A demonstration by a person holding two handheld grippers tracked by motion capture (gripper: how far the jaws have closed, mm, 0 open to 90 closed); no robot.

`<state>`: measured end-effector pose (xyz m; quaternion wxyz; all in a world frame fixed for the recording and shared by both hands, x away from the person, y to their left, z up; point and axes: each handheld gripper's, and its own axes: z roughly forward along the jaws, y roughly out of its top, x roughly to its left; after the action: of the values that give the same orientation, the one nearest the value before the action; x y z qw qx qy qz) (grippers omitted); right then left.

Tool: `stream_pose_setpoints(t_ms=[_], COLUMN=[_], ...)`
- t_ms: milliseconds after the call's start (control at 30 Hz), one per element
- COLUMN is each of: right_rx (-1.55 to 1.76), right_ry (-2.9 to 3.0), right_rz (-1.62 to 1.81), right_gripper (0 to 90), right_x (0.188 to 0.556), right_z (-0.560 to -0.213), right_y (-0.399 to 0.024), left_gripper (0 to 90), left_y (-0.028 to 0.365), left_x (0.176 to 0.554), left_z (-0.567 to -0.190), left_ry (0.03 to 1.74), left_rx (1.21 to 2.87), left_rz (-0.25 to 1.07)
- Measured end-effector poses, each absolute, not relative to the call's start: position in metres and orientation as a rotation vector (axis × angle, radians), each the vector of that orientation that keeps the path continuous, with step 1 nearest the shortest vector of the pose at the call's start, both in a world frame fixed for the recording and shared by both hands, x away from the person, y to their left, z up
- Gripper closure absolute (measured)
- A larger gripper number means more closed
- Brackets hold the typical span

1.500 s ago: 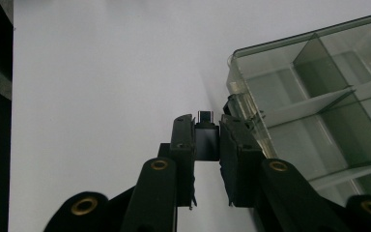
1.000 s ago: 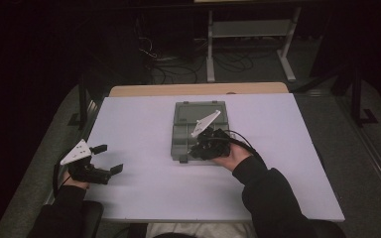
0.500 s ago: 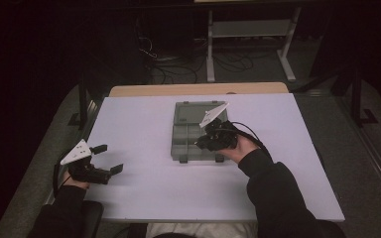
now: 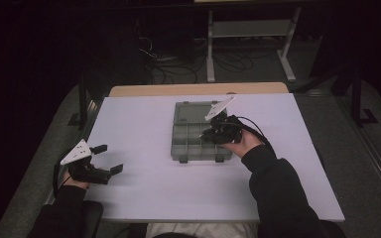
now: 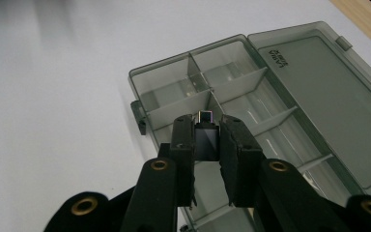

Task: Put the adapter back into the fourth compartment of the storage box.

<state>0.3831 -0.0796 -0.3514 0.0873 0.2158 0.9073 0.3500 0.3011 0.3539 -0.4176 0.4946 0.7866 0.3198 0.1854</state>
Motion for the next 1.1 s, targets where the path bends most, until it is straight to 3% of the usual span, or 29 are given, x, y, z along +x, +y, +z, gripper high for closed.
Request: stream_pose_setpoints(t_ms=[1100], right_rx=[0.913], right_ry=[2.618], right_rz=[1.004], right_gripper=[74.7], right_x=[0.427], right_z=[-0.356], right_y=[-0.121], left_gripper=[0.0], left_y=[0.355], left_x=[0.301], left_z=[-0.417], left_ry=[0.777], left_rx=[1.905], left_rz=[0.451])
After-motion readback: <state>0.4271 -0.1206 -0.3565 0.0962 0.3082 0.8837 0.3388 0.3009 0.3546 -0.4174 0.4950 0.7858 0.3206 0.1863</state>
